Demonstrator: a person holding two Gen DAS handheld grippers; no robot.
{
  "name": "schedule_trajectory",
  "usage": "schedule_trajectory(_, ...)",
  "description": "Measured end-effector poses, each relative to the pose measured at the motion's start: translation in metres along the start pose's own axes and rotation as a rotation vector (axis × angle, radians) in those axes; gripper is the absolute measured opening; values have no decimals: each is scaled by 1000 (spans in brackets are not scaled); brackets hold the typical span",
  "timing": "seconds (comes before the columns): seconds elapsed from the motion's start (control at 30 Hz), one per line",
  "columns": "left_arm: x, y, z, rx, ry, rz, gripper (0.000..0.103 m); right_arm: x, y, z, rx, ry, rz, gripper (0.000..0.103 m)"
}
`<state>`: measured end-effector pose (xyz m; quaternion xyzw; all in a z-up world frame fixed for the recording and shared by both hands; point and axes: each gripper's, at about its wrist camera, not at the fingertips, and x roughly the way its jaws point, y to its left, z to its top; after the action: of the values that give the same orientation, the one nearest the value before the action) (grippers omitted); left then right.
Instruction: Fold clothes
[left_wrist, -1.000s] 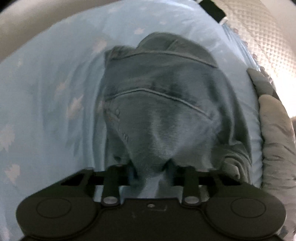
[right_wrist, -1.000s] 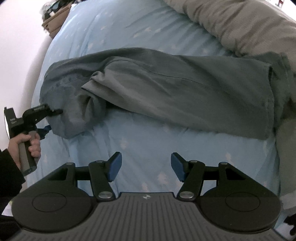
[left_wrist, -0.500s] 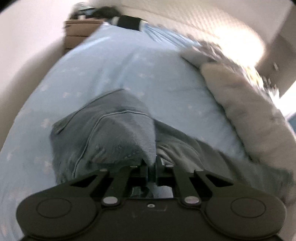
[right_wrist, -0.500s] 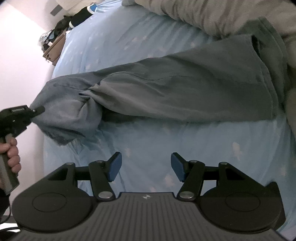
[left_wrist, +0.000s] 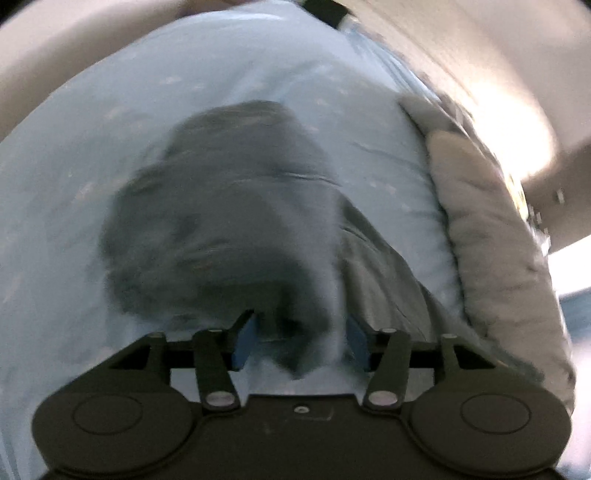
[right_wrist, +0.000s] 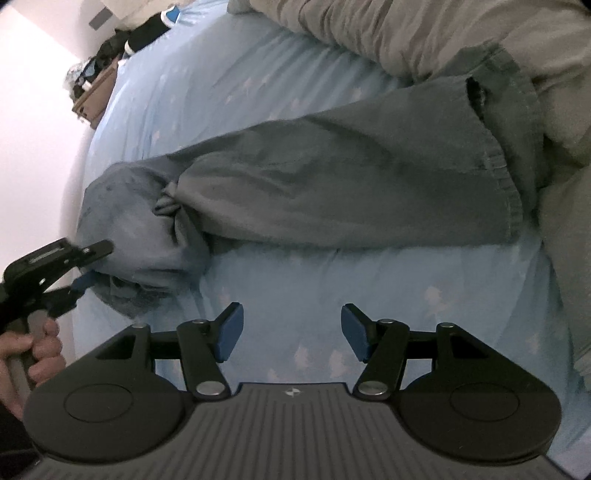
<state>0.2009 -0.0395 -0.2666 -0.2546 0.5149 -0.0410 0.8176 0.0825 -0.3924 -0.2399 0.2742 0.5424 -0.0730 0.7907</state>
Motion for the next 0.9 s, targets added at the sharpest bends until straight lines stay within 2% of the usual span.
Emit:
schedule_trajectory(0.13, -21, 60, -4, -148, -26, 60, 52, 12, 18, 0, -54, 32, 9, 62)
schedule_trajectory(0.23, -25, 97, -5, -215, -46, 126, 51, 17, 37, -1, -111, 55, 8, 62)
schedule_trajectory(0.37, -13, 114, 4, -133, -39, 208, 51, 21, 56, -3, -184, 88, -6, 62)
schedule_trajectory(0.43, 3, 111, 13, -16, 23, 194, 51, 21, 63, -4, -214, 100, -25, 62)
schedule_trajectory(0.5, 15, 100, 20, 176, 64, 174, 52, 18, 66, -5, -231, 107, -42, 62)
schedule_trajectory(0.6, 27, 92, 28, 411, 75, 175, 57, 14, 71, -7, -256, 111, -70, 63)
schedule_trajectory(0.87, 52, 105, 68, 685, 125, 57, 66, -1, 77, -28, -225, 116, -167, 64)
schedule_trajectory(0.9, 56, 105, 71, 728, 140, 20, 66, -5, 77, -36, -201, 112, -172, 65)
